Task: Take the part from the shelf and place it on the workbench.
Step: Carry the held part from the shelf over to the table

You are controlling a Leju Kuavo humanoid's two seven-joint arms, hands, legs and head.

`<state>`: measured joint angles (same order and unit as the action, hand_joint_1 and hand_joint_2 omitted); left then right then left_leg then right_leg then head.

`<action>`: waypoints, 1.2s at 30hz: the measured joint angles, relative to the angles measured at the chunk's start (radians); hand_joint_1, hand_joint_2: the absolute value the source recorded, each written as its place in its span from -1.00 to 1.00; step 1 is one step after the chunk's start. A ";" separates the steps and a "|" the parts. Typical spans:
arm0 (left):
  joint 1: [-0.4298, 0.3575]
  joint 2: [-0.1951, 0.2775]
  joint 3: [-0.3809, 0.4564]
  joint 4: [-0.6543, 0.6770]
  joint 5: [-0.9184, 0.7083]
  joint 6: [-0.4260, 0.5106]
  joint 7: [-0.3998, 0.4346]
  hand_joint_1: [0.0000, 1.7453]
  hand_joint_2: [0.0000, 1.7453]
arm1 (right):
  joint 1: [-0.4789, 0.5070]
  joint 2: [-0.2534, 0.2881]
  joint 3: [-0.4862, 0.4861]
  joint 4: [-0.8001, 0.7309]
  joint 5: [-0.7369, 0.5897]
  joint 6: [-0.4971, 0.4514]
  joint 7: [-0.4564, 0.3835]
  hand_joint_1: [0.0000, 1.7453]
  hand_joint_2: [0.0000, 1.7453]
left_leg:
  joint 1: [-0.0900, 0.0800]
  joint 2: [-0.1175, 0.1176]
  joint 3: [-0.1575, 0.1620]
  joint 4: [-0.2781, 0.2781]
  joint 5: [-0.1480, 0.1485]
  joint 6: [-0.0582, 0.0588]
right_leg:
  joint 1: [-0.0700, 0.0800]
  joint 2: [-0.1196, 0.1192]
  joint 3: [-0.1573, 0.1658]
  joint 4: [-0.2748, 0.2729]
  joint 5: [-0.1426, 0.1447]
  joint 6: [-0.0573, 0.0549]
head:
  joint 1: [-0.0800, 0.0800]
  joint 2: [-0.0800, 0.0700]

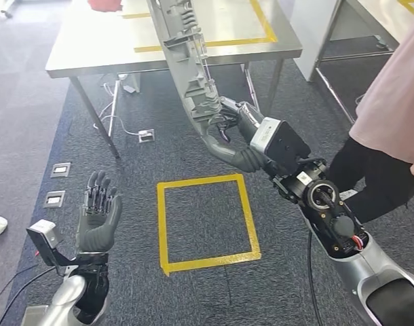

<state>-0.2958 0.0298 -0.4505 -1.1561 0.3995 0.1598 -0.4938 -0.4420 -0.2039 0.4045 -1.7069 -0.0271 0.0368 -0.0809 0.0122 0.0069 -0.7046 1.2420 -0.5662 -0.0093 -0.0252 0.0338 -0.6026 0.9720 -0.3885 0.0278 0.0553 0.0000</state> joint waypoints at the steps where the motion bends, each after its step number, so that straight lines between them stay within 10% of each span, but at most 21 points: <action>1: 0.006 0.002 0.000 -0.001 0.000 0.004 0.002 -1.00 1.00 | 0.001 0.001 0.000 0.000 0.000 0.002 0.000 1.00 1.00 | 0.000 -0.002 -0.018 0.034 -0.004 0.002 | 0.001 0.014 -0.001 0.000 0.001 -0.001 | -0.001 0.000; 7: 0.016 0.010 0.000 -0.020 0.001 0.013 0.005 -1.00 1.00 | 0.004 0.004 0.001 0.001 -0.001 0.004 -0.001 1.00 1.00 | -0.003 -0.097 0.114 -0.263 0.145 0.031 | -0.001 0.094 -0.010 0.001 0.008 0.011 | -0.003 0.000; 10: 0.016 0.011 0.000 -0.029 0.001 0.014 0.006 -1.00 1.00 | 0.006 0.006 -0.001 0.001 -0.001 0.004 -0.001 1.00 1.00 | -0.004 -0.066 0.123 -0.282 0.151 0.037 | -0.004 0.119 -0.019 -0.005 0.015 0.032 | -0.004 0.000; 14: 0.018 0.008 0.000 -0.037 0.000 0.014 0.006 -1.00 1.00 | 0.005 0.007 -0.001 0.001 -0.001 0.005 -0.001 1.00 1.00 | 0.002 -0.008 0.133 -0.304 0.161 0.051 | -0.001 -0.002 -0.097 0.170 -0.085 0.044 | 0.020 0.000; 16: 0.022 0.009 0.000 -0.038 0.000 0.014 0.008 -1.00 1.00 | 0.006 0.008 0.000 0.002 -0.001 0.005 -0.002 1.00 1.00 | 0.000 0.020 0.133 -0.304 0.159 0.052 | -0.005 -0.026 -0.141 0.275 -0.124 0.053 | 0.024 0.000; 19: 0.025 0.010 0.000 -0.040 -0.002 0.014 0.018 -1.00 1.00 | 0.008 0.008 -0.002 0.002 -0.001 0.004 -0.001 1.00 1.00 | 0.000 0.058 0.135 -0.299 0.153 0.046 | -0.006 -0.047 -0.072 0.163 -0.057 0.057 | 0.032 0.000; 22: 0.024 0.012 0.000 -0.045 -0.004 0.020 0.027 -1.00 1.00 | 0.008 0.009 -0.003 0.002 -0.001 0.003 -0.006 1.00 1.00 | -0.007 0.081 0.135 -0.289 0.145 0.032 | 0.006 -0.085 0.016 0.000 -0.010 0.043 | 0.032 0.000; 26: 0.022 0.016 0.000 -0.050 0.003 0.034 0.033 -1.00 1.00 | 0.014 0.009 -0.008 0.004 0.004 -0.003 -0.017 1.00 1.00 | -0.007 0.081 0.134 -0.277 0.133 0.013 | 0.006 -0.061 0.018 -0.014 -0.007 0.012 | 0.019 0.000; 30: 0.026 0.018 -0.001 -0.052 0.013 0.054 0.036 -1.00 1.00 | 0.018 0.009 -0.009 0.006 0.009 -0.012 -0.025 1.00 1.00 | -0.003 0.003 0.025 -0.044 0.014 -0.001 | 0.002 -0.043 0.013 -0.019 -0.001 -0.011 | 0.002 0.000; 32: 0.032 0.021 -0.001 -0.052 0.019 0.060 0.036 -1.00 1.00 | 0.021 0.009 -0.008 0.010 0.007 -0.020 -0.028 1.00 1.00 | -0.003 -0.001 -0.012 0.025 0.004 -0.001 | 0.003 -0.031 0.009 -0.018 0.001 -0.013 | -0.001 0.000; 36: 0.035 0.024 -0.001 -0.053 0.021 0.068 0.028 -1.00 1.00 | 0.028 0.009 -0.011 0.012 0.006 -0.037 -0.019 1.00 1.00 | -0.004 -0.008 0.101 -0.221 0.126 0.015 | 0.006 -0.010 0.007 -0.013 0.002 -0.010 | -0.004 0.000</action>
<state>-0.2613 0.0535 -0.4515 -1.2087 0.4207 0.2276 -0.4654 -0.4141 -0.1949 0.3936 -1.6951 -0.0212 -0.0005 -0.0994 0.0080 -0.0008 -0.6033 1.0214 -0.4400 0.0056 -0.0193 0.0243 -0.5954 0.9591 -0.3869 0.0179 0.0511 0.0000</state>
